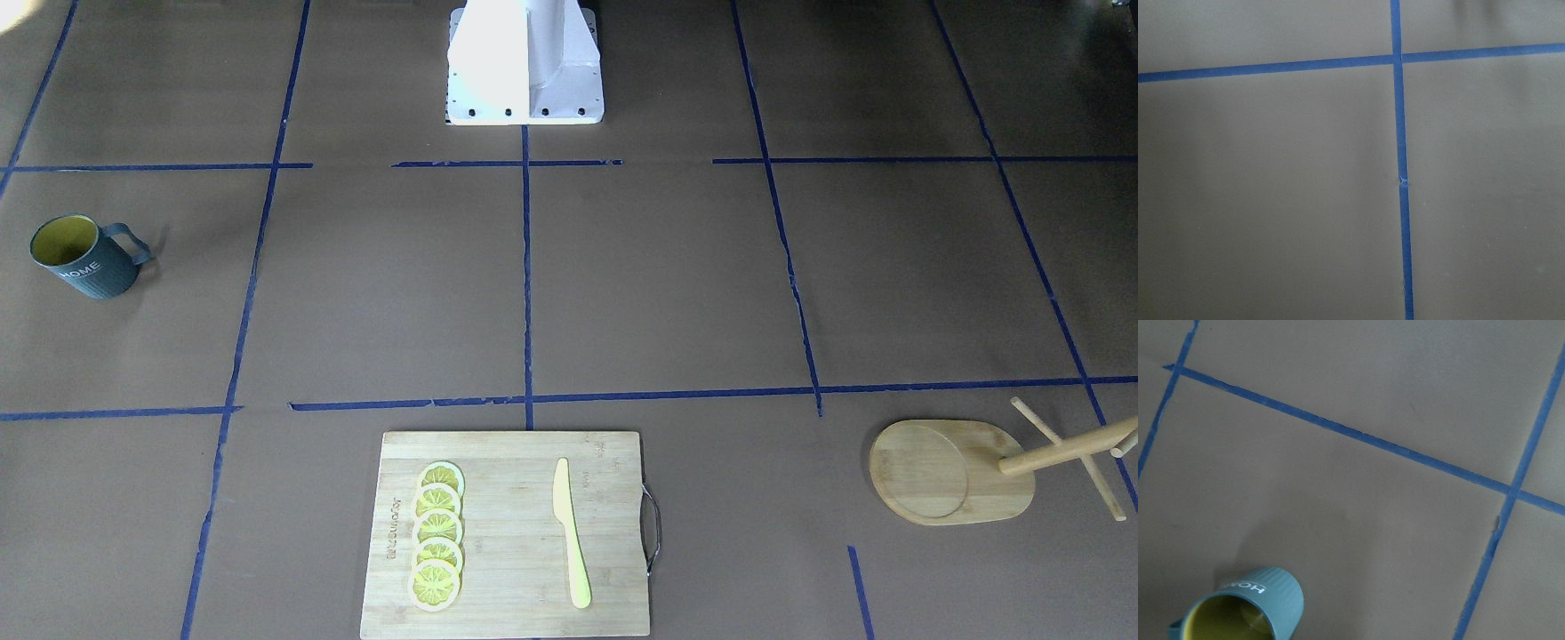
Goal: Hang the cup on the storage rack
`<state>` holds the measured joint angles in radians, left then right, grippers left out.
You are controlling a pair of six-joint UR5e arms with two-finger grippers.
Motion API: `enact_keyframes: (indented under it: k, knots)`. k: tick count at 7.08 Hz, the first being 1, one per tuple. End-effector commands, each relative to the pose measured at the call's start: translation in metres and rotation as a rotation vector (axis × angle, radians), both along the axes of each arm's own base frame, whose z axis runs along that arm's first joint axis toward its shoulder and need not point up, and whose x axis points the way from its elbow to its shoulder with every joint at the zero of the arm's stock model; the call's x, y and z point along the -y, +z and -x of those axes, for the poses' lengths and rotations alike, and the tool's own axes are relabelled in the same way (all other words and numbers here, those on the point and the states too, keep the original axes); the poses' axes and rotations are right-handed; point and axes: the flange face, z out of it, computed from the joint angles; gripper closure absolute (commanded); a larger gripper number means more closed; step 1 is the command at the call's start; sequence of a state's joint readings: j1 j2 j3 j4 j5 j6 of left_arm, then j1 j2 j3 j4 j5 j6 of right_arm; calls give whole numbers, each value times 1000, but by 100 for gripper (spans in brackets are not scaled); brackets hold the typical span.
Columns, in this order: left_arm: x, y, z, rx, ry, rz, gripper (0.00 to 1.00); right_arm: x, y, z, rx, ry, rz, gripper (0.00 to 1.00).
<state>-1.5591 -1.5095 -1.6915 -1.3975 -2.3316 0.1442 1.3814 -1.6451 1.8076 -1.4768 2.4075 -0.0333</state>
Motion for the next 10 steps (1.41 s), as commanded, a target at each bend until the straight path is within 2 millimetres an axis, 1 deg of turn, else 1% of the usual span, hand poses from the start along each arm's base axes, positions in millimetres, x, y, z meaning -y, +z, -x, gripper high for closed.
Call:
enact_keyframes:
  k: [1, 2, 3, 4, 5, 7, 9, 10]
  knots:
    - [0, 0, -2, 0, 5, 0, 0, -23, -4, 47, 22, 60, 46, 0]
    - [0, 0, -4, 0, 8, 1, 0, -30, -7, 65, 31, 103, 48, 0]
    - [0, 1, -4, 1, 8, 3, 0, -43, 3, 71, 28, 105, 41, 0]
    - [0, 1, -4, 1, 8, 3, 0, -61, 22, 72, -11, 98, 55, 0]
    - [0, 1, -4, 1, 10, 3, 0, -70, 32, 80, -42, 85, 44, 0]
    - [0, 1, -4, 1, 10, 1, 0, -72, 45, 91, -62, 74, 71, 0]
    - [-1, 9, -4, 0, 8, 21, 0, -75, 48, 100, -69, 51, 72, 0]
    - [-1, 10, -4, 2, 10, 22, 0, -74, 48, 103, -68, 47, 71, 0]
